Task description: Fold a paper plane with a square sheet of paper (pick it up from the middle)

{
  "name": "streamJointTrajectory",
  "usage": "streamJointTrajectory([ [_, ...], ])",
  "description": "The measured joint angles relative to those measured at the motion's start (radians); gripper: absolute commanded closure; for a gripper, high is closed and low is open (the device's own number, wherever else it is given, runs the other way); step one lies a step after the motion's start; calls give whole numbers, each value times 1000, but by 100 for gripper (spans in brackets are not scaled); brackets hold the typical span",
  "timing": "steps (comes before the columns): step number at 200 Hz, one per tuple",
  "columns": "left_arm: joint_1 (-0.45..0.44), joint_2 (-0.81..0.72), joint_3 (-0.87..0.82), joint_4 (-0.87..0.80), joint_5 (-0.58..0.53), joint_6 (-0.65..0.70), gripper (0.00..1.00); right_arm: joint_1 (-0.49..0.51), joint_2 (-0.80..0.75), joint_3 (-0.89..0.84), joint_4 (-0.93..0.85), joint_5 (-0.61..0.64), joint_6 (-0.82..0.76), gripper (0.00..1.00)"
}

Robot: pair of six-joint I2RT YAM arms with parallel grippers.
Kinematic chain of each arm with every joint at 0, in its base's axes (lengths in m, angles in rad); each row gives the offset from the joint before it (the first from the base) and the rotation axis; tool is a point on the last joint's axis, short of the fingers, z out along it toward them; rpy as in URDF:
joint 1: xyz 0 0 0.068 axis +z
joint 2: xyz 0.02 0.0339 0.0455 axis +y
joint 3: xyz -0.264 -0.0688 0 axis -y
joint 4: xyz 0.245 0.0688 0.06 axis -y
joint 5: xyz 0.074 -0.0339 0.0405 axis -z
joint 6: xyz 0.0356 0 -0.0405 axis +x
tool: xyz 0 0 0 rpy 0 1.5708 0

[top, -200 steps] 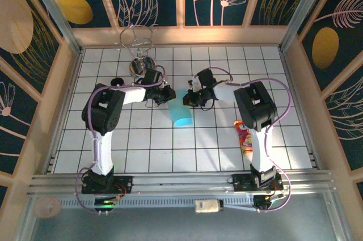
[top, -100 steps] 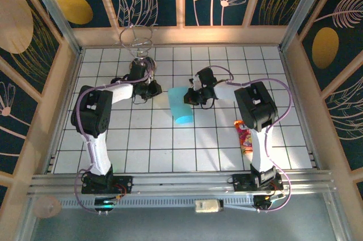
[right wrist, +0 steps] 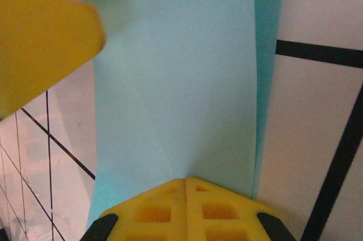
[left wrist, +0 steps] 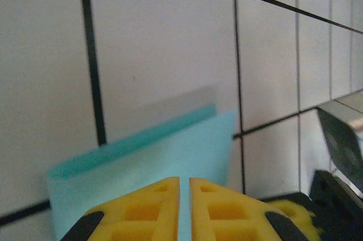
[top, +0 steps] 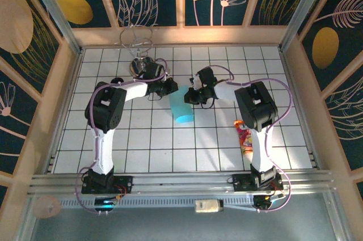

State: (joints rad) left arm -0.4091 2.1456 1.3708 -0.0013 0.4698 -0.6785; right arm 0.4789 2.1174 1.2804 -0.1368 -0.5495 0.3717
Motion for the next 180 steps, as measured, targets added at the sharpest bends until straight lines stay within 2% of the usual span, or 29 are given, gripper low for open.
streamJointTrajectory([
  [35, 10, 48, 56, -60, -80, 4, 87, 0, 0, 0, 2, 2, 0, 100],
  [97, 48, 44, 50, -63, -66, 30, 87, 0, 0, -7, 30, 17, -1, 100],
  [119, 79, 28, 50, -85, -106, 51, 86, 0, 0, -9, 33, 18, 0, 100],
  [148, 114, -36, 16, -93, -141, 61, 86, 0, 0, -10, 35, 18, 0, 100],
  [180, 88, -186, -127, -39, -117, 16, 87, 0, -1, -11, 37, 18, 1, 100],
])
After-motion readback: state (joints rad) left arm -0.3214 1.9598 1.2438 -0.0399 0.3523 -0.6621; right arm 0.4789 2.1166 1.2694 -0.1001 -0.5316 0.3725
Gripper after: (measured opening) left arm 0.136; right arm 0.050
